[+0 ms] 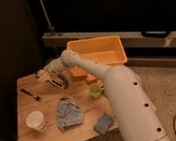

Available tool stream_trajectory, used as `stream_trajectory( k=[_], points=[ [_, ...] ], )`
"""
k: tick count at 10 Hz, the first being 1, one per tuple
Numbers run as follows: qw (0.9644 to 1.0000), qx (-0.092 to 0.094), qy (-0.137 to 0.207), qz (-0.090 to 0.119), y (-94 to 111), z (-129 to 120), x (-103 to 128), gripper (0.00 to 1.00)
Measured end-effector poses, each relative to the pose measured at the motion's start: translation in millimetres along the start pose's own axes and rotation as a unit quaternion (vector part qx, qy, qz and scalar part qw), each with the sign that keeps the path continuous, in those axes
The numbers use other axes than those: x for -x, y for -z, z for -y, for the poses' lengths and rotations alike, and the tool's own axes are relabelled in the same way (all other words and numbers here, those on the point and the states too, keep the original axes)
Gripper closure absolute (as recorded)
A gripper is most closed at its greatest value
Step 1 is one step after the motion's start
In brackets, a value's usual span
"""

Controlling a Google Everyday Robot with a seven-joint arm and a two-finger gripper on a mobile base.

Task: Place brush in plastic cup

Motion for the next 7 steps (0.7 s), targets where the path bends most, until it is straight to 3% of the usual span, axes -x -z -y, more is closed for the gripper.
stream_trajectory(
  k=[5, 7],
  points=[
    [1.0, 0.0, 0.0, 0.0, 0.0, 0.2, -0.2, 0.34],
    [0.9996, -0.013, -0.013, -0.02, 1.2, 6.1, -5.7, 0.34]
  ],
)
